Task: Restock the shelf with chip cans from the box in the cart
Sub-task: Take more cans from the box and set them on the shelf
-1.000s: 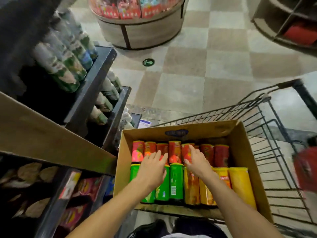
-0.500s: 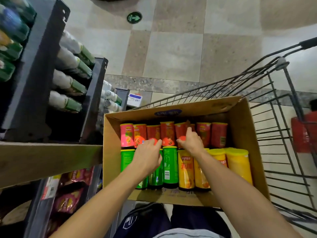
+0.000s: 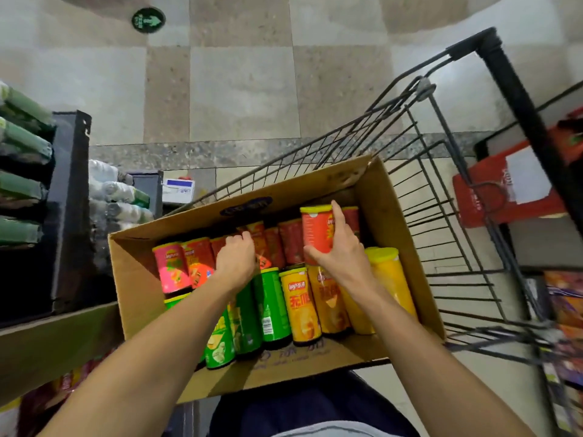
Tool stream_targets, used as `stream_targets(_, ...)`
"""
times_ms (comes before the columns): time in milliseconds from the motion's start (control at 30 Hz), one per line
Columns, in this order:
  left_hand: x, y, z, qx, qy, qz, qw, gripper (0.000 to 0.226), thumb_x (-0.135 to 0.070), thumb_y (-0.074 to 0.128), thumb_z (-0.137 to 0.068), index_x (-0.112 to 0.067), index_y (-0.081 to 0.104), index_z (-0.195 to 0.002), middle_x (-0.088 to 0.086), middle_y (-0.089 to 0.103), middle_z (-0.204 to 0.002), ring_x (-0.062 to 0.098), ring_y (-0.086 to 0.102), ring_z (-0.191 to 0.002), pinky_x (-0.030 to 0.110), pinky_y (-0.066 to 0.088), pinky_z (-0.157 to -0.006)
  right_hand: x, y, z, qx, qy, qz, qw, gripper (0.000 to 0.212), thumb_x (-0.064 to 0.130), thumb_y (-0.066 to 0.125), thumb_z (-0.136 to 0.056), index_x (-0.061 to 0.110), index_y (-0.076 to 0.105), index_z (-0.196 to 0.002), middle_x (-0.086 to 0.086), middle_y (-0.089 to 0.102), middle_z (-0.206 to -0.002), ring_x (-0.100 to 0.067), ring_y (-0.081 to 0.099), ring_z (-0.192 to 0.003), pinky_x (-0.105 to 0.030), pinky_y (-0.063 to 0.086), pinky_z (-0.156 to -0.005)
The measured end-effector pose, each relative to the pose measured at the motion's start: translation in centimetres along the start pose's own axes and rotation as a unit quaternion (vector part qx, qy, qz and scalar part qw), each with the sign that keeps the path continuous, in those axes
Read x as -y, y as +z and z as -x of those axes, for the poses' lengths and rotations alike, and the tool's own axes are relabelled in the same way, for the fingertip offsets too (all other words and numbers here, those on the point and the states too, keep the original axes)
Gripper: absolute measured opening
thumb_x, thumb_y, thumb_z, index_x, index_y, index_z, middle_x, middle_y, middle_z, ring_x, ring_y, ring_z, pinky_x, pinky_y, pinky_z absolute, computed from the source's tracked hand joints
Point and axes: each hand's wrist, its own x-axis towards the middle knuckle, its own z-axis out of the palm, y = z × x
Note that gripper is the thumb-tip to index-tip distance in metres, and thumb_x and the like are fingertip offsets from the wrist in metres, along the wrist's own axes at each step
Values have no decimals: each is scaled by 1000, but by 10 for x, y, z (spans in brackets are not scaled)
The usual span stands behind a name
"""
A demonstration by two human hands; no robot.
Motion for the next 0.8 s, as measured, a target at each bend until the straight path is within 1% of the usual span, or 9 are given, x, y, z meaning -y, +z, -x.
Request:
stream_targets(67, -5, 2, -9, -4, -6, 22, 1000, 40, -29, 57, -94, -3, 47, -123, 22, 54, -121, 37, 53, -112, 46, 50, -87, 1, -11, 12, -18, 0, -16, 1000, 109, 55, 73, -81, 41, -7, -154, -4, 49, -138, -24, 55, -121, -45, 52, -96)
stream_targets(200, -8, 1, -25, 45, -35, 94, 994, 39, -34, 65, -92, -1, 53, -111, 24, 57, -118, 41, 58, -108, 44, 48, -87, 0, -28, 32, -31, -6, -39, 999, 108, 55, 73, -81, 43, -7, -154, -2, 45, -144, -19, 52, -124, -39, 52, -97)
stream_targets(267, -5, -1, -30, 52, -40, 110, 992, 35, -36, 68, -90, -6, 53, -94, 20, 63, -109, 37, 61, -102, 38, 48, -79, -2, -30, 40, -30, -12, -40, 999, 107, 55, 72, -82, 44, -7, -153, 0, 44, -145, -18, 52, -125, -37, 52, -97)
stream_targets(333, -2, -1, -32, 46, -39, 126, 990, 36, -38, 70, -88, -9, 49, -87, 18, 64, -103, 34, 61, -97, 35, 45, -73, -4, -31, 45, -26, -13, -46, 999, 106, 56, 72, -82, 46, -7, -153, 1, 43, -147, -17, 51, -126, -37, 52, -98)
stream_targets(400, -1, 4, -29, 33, -41, 148, 988, 37, -38, 71, -87, -9, 48, -91, 18, 63, -104, 36, 60, -99, 37, 46, -77, -4, -28, 49, -24, -9, -51, 998, 107, 56, 72, -82, 48, -7, -152, 3, 42, -148, -17, 51, -127, -37, 52, -98)
stream_targets(533, -8, 13, -20, 17, -55, 201, 978, 45, -34, 69, -89, -5, 47, -115, 22, 53, -118, 42, 55, -110, 44, 47, -87, -1, -21, 54, -14, -12, -40, 999, 107, 57, 72, -81, 48, -7, -152, 2, 44, -147, -17, 52, -126, -37, 52, -98)
stream_targets(667, -1, 1, -9, -24, -29, 265, 964, 75, -33, 77, -82, -19, 33, -142, 20, 43, -128, 43, 54, -112, 48, 48, -94, 7, -18, 57, -7, -24, -32, 999, 108, 58, 73, -80, 50, -8, -151, 2, 45, -145, -17, 53, -125, -38, 53, -97)
stream_targets(733, 7, -11, 3, -40, -9, 300, 953, 83, -32, 83, -76, -27, 33, -143, 13, 43, -124, 36, 57, -107, 45, 50, -94, 14, -18, 57, -6, -38, -32, 999, 107, 58, 73, -80, 49, -7, -152, 3, 45, -145, -17, 52, -126, -36, 51, -97)
stream_targets(800, 17, -21, 22, -54, 8, 329, 943, 84, -31, 86, -70, -32, 37, -139, 7, 45, -117, 27, 58, -102, 38, 50, -90, 25, -18, 59, -3, -56, -31, 998, 106, 59, 73, -80, 50, -5, -152, 4, 44, -146, -16, 51, -127, -36, 51, -98)
